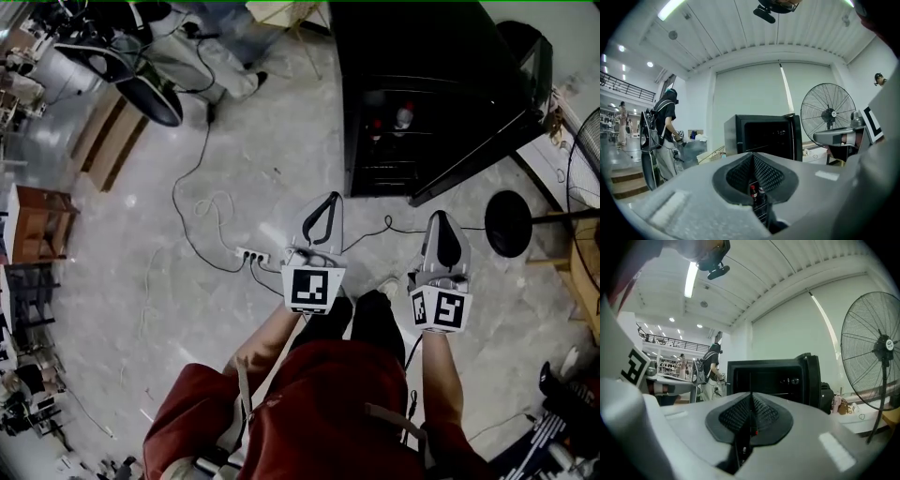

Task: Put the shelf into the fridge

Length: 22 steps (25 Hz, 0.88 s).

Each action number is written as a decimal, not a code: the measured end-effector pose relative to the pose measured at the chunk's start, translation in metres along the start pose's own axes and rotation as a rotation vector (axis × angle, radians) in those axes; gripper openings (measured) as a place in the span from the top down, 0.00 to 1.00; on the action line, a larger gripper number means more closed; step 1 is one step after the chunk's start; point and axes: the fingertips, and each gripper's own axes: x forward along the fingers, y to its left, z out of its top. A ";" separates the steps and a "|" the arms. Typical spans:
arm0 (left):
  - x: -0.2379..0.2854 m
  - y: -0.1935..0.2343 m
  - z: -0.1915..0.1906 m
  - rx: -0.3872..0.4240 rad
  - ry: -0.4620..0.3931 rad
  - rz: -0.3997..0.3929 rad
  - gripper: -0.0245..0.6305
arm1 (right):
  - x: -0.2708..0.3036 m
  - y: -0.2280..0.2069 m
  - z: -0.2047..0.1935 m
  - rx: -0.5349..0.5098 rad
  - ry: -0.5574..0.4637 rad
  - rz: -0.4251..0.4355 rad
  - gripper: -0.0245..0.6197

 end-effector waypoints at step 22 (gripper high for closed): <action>-0.034 -0.030 0.109 0.056 -0.098 0.159 0.95 | -0.049 -0.082 0.132 0.021 -0.167 0.023 0.96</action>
